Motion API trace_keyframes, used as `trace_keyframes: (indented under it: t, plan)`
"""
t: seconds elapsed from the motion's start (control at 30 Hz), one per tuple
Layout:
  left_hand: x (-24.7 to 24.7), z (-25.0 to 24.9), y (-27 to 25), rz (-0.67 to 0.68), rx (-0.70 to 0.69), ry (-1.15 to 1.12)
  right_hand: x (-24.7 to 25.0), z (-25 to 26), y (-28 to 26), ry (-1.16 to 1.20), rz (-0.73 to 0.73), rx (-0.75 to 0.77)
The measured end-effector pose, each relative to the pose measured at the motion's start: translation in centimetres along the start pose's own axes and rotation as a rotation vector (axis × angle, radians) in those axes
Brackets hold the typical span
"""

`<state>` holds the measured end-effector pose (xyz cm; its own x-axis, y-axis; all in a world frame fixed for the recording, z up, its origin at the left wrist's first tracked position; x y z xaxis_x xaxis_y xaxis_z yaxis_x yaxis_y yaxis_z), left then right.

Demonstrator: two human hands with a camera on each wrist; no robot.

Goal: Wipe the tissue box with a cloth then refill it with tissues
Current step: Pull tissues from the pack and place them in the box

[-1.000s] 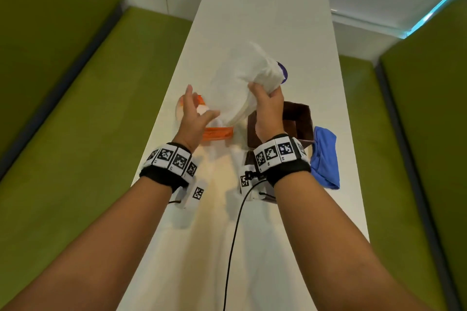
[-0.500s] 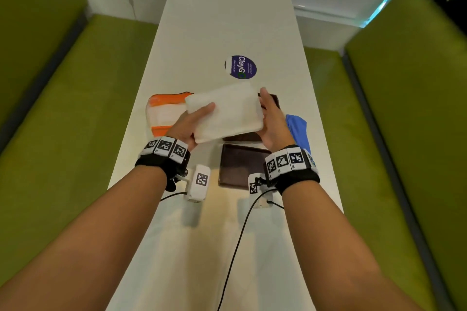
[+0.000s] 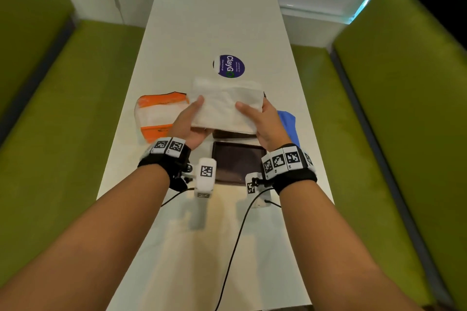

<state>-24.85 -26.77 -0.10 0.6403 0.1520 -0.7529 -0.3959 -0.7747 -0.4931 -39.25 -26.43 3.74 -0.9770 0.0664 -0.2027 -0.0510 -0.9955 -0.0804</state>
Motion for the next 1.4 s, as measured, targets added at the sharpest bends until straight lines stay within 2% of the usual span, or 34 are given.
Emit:
trace_keyframes:
  t: [0.07, 0.23, 0.37, 0.47, 0.53, 0.67, 0.77, 0.87, 0.93, 1.0, 1.13, 1.27, 1.4]
  plan:
    - [-0.3, 0.7, -0.2, 0.025, -0.039, -0.175, -0.8, 0.7, -0.6, 0.048, 0.005, 0.063]
    - [-2.8, 0.2, -0.2, 0.183, -0.148, -0.314, -1.8, 0.6, -2.4, -0.002, 0.07, 0.096]
    - [-3.4, -0.1, -0.1, 0.201, -0.214, -0.284, -1.8, -0.2, -3.4, -0.183, 0.062, 0.115]
    - [-3.8, 0.6, 0.1, 0.247, -0.191, -0.236, -0.9, -0.3, -3.3, -0.202, 0.015, 0.112]
    - [-2.8, 0.6, 0.5, 0.19, -0.142, -0.139, 0.3, -0.7, -2.8, -0.127, -0.016, 0.032]
    - [-0.3, 0.6, 2.1, -0.062, -0.027, 0.145, 2.3, -1.7, -1.4, -0.045, -0.028, -0.172]
    - [-0.8, -0.3, 3.6, -0.224, -0.065, 0.408, 4.0, -2.0, 0.2, -0.157, -0.097, -0.264]
    - [-2.4, -1.6, 4.9, -0.358, -0.169, 0.777, 6.0, -1.3, 2.0, -0.359, -0.22, -0.272]
    - [-3.5, -2.0, 5.7, -0.405, -0.231, 0.978, 6.5, -0.2, 3.1, -0.485, -0.245, -0.253]
    - [-3.6, -2.3, 6.4, -0.466, -0.256, 1.068, 6.7, 0.5, 4.2, -0.571, -0.236, -0.259]
    - [-2.9, -2.3, 7.5, -0.594, -0.168, 1.247, 7.0, -0.2, 5.7, -0.734, -0.173, -0.332]
    - [-3.1, -1.9, 7.9, -0.635, -0.097, 1.446, 6.3, -1.1, 6.0, -0.971, -0.091, -0.356]
    - [-3.1, -1.3, 8.4, -0.649, -0.046, 1.551, 5.6, -1.6, 6.3, -1.079, -0.068, -0.34]
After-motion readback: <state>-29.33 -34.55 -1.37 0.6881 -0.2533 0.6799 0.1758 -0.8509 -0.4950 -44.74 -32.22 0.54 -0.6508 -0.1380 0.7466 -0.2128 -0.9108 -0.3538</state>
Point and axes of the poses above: each hand's wrist, its own y-axis towards the middle knuckle, its own x-axis out of the back of the hand, z = x × y, the point moved 9 cm from there along y, towards the middle knuckle, and after that the axes turned 8 degrees about x, right-handed, at the moved point
